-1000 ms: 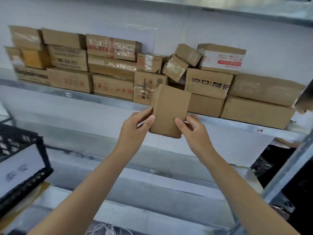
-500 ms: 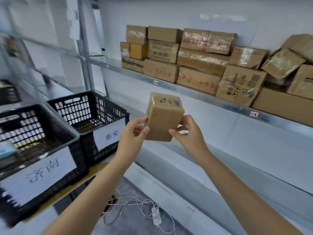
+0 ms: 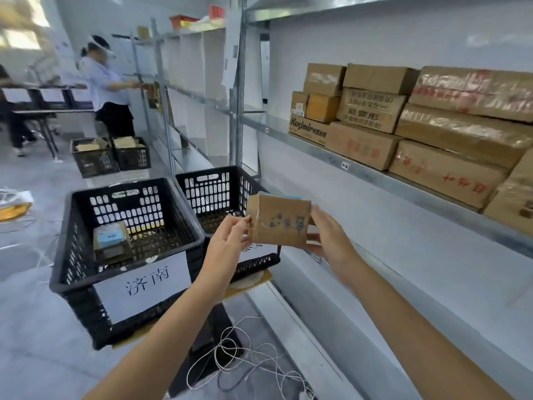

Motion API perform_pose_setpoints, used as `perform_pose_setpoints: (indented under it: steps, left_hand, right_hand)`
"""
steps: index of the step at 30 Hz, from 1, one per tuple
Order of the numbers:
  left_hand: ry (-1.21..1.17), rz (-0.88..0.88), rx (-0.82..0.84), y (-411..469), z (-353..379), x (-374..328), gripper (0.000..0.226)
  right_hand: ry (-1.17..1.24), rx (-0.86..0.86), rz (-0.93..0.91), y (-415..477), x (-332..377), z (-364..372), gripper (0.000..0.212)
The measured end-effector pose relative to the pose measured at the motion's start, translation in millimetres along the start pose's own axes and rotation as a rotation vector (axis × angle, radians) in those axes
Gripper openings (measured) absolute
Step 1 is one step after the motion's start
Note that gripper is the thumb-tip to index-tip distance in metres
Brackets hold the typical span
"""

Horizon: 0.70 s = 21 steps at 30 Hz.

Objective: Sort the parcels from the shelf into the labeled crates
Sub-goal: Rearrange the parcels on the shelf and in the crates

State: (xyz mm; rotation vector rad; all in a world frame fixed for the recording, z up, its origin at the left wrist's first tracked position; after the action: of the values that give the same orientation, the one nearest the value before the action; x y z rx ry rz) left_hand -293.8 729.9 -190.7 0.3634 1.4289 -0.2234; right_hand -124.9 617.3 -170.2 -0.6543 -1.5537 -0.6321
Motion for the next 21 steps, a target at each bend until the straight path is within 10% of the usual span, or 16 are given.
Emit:
perform_pose_setpoints:
  steps: [21]
  left_hand:
    - [0.041,-0.138,-0.223,64.3,-5.1,32.5,0.043]
  right_hand:
    - [0.063,0.323,-0.055,100.3,-43.3,57.3,0.046]
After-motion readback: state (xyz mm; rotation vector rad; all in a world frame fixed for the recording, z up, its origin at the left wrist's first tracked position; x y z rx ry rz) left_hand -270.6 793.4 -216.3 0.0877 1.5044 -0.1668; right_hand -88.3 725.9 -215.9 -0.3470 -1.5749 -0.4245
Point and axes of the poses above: each hand's wrist, its own y-axis towards the middle knuckle, its own z-axis out of the palm, x = y × z, the point moved 10 cm from there along y, towards the middle knuckle, and after that the axes turned 9 degrees about -x, right-handed, at the moved point
